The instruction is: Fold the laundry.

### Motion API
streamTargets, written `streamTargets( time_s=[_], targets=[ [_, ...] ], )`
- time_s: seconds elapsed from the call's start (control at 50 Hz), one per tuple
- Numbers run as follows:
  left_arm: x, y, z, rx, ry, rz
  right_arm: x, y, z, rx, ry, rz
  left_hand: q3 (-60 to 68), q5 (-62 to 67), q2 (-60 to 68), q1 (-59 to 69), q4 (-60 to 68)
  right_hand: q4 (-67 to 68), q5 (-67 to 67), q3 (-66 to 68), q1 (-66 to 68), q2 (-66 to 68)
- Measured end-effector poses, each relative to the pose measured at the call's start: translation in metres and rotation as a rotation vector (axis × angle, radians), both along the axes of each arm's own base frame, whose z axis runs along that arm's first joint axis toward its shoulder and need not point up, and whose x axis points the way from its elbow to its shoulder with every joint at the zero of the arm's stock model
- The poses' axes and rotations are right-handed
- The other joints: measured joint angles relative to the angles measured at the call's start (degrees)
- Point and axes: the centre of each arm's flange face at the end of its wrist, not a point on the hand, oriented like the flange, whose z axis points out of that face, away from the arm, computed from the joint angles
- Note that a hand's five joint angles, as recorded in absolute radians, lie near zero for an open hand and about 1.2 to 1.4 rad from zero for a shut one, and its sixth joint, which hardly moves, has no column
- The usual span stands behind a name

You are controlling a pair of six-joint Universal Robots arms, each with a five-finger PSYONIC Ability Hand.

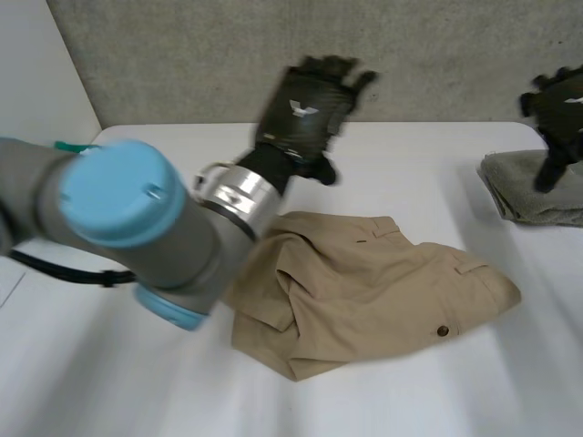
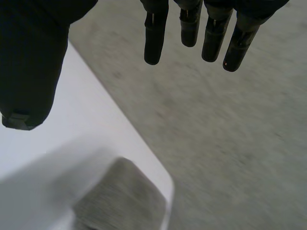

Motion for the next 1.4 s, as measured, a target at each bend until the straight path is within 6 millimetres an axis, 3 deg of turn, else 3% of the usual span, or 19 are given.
streamTargets(
  time_s=[0.12, 0.14, 0.16, 0.18, 0.22, 0.3, 0.36, 0.48, 0.62, 0.72, 0.8, 0.92, 0.96, 1.04, 1.1, 1.14, 1.18, 1.26, 1.4],
  targets=[
    [0.047, -0.029, -0.007, 0.115, -0.076, 0.154, 0.024, 0.018, -0.006, 0.075, -0.007, 0.136, 0.0, 0.0, 0.0, 0.09, 0.0, 0.0, 0.0, 0.0, 0.0, 0.0],
    [0.047, -0.029, -0.007, 0.115, -0.076, 0.154, 0.024, 0.018, -0.006, 0.075, -0.007, 0.136, 0.0, 0.0, 0.0, 0.09, 0.0, 0.0, 0.0, 0.0, 0.0, 0.0],
    [0.061, -0.037, -0.015, 0.17, -0.113, 0.196, 0.026, 0.019, -0.006, 0.081, -0.008, 0.147, 0.0, 0.0, 0.0, 0.09, 0.0, 0.0, 0.0, 0.0, 0.0, 0.0],
    [0.061, -0.037, -0.015, 0.17, -0.113, 0.196, 0.026, 0.019, -0.006, 0.081, -0.008, 0.147, 0.0, 0.0, 0.0, 0.09, 0.0, 0.0, 0.0, 0.0, 0.0, 0.0],
    [0.081, -0.047, -0.026, 0.26, -0.168, 0.251, 0.044, 0.022, -0.007, 0.139, -0.014, 0.23, 0.0, 0.02, 0.04, 0.13, 0.07, 0.0, 0.0, 0.0, 0.0, 0.0],
    [0.101, -0.056, -0.039, 0.358, -0.219, 0.304, 0.064, 0.016, -0.01, 0.193, -0.027, 0.284, 0.13, 0.24, 0.15, 0.13, 0.12, 0.0, 0.0, 0.0, 0.0, 0.0],
    [0.108, -0.061, -0.044, 0.391, -0.233, 0.325, 0.072, 0.011, -0.014, 0.224, -0.037, 0.304, 0.58, 0.46, 1.03, 1.16, 0.8, 0.0, 0.0, 0.0, 0.0, 0.0],
    [0.123, -0.083, -0.07, 0.472, -0.263, 0.381, 0.094, -0.014, -0.044, 0.391, -0.077, 0.348, 3.51, 4.34, 4.09, 4.56, 4.34, 0.0, 0.0, 0.0, 0.0, 0.0],
    [0.123, -0.087, -0.093, 0.537, -0.294, 0.379, 0.093, -0.015, -0.063, 0.523, -0.073, 0.342, 4.58, 5.2, 5.05, 5.82, 5.2, 0.0, 0.0, 0.0, 0.0, 0.0],
    [0.121, -0.075, -0.093, 0.568, -0.302, 0.364, 0.088, -0.006, -0.059, 0.552, -0.065, 0.344, 5.4, 6.08, 5.9, 6.74, 6.08, 0.0, 0.0, 0.0, 0.0, 0.0],
    [0.116, -0.049, -0.086, 0.595, -0.299, 0.327, 0.08, 0.012, -0.046, 0.539, -0.03, 0.358, 5.63, 6.34, 6.31, 6.9, 6.47, 0.0, 0.0, 0.0, 0.0, 0.0],
    [0.103, 0.001, -0.085, 0.624, -0.318, 0.24, 0.063, 0.03, -0.048, 0.547, 0.06, 0.357, 7.96, 8.77, 8.47, 9.17, 8.73, 0.0, 0.0, 0.0, 0.0, 0.0],
    [0.095, 0.03, -0.089, 0.633, -0.341, 0.186, 0.05, 0.037, -0.052, 0.562, 0.105, 0.349, 8.86, 9.57, 9.33, 9.95, 9.45, 0.0, 0.0, 0.0, 0.0, 0.0],
    [0.089, 0.053, -0.094, 0.639, -0.368, 0.138, 0.04, 0.044, -0.055, 0.572, 0.136, 0.34, 13.19, 13.85, 13.83, 15.0, 13.8, 0.0, 0.0, 0.0, 0.0, 0.0],
    [0.081, 0.081, -0.104, 0.645, -0.41, 0.078, 0.025, 0.054, -0.057, 0.583, 0.169, 0.32, 17.67, 18.28, 18.21, 19.24, 18.41, 0.51, 1.14, 1.33, 0.0, 1.18],
    [0.081, 0.081, -0.104, 0.645, -0.41, 0.078, 0.025, 0.054, -0.057, 0.583, 0.169, 0.32, 17.67, 18.28, 18.21, 19.24, 18.41, 0.51, 1.14, 1.33, 0.0, 1.18],
    [0.077, 0.102, -0.11, 0.648, -0.445, 0.041, 0.013, 0.061, -0.055, 0.58, 0.169, 0.304, 23.18, 23.62, 23.96, 24.77, 23.89, 13.0, 12.52, 14.17, 1.34, 13.67],
    [0.075, 0.115, -0.113, 0.649, -0.47, 0.029, 0.003, 0.066, -0.05, 0.575, 0.151, 0.293, 28.05, 28.26, 28.53, 30.14, 28.66, 24.37, 23.27, 25.53, 9.94, 25.45],
    [0.077, 0.13, -0.118, 0.65, -0.509, 0.04, -0.016, 0.076, -0.048, 0.593, 0.134, 0.287, 28.78, 28.97, 29.2, 30.01, 29.38, 31.46, 29.84, 32.5, 15.66, 32.06]
  ],
)
